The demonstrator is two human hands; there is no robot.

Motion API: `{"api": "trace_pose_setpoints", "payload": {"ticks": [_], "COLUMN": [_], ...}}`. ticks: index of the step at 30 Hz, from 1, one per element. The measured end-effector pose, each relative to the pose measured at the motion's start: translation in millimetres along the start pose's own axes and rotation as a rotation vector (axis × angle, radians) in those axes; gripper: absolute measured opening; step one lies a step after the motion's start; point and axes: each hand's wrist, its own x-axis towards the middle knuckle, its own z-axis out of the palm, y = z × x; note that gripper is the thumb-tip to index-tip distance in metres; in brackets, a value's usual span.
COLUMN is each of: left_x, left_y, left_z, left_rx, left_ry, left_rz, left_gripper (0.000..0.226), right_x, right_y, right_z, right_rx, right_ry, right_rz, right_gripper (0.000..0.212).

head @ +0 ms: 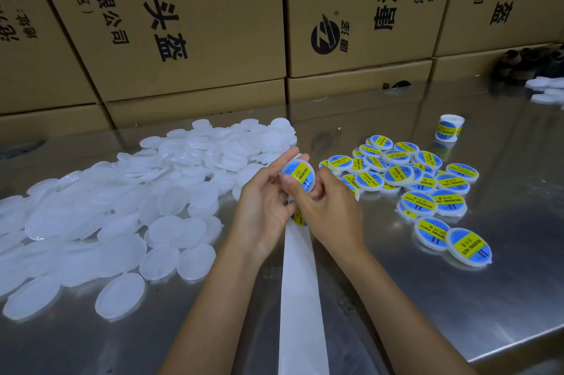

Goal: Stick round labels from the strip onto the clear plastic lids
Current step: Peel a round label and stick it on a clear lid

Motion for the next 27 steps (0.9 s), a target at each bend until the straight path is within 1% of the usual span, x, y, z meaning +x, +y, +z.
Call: {"api": "trace_pose_setpoints", "payload": {"ticks": [2, 4, 8, 12, 15, 18, 20, 22, 24, 27], "left_x": [0.6, 1.4, 1.4, -2.2, -4.2, -4.1, -3.6, -3.5, -2.8, -0.6], "left_y": [0.6, 0.9, 0.8, 3.8, 5.4, 4.4, 3.0, 1.7, 0.8, -0.8], "left_z": [-2.0, -3.7, -3.3, -2.8, -3.2, -3.1, -2.7, -2.8, -3.4, -4.1], "left_rx": [0.000, 0.019, 0.175, 0.356, 0.471, 0.417, 0.359, 0.348, 0.299, 0.219], "left_ry": [-0.017, -0.033, -0.021, 0.034, 0.088, 0.210, 0.265, 0.293, 0.276, 0.180], "left_rz": [-0.003, -0.012, 0.021, 0.102, 0.172, 0.205, 0.205, 0.180, 0.113, 0.016], "left_gripper": [0.054, 0.047, 0.043, 0.040, 0.031, 0.023, 0.018, 0.018, 0.015, 0.010], "right_x": [-0.4, -0.5, 0.0, 2.2, 3.3, 0.7, -2.3, -3.5, -3.0, -1.8], "right_y": [-0.6, -1.4, 1.8, 4.1, 4.4, 4.1, 2.6, 2.8, 4.2, 5.8], "right_z": [0.7, 0.3, -0.2, -1.5, -2.7, -0.9, 1.8, 4.3, 4.1, 2.0], "right_rx": [0.003, 0.033, 0.100, 0.157, 0.208, 0.209, 0.103, 0.020, -0.011, -0.007], "right_ry": [-0.014, -0.002, 0.020, 0.038, 0.024, -0.040, -0.110, -0.120, -0.090, -0.087], "right_rz": [-0.020, -0.041, -0.069, -0.057, -0.037, -0.041, -0.022, 0.002, -0.001, -0.012], "right_gripper": [0.059, 0.054, 0.044, 0.042, 0.040, 0.045, 0.057, 0.065, 0.066, 0.060]}}
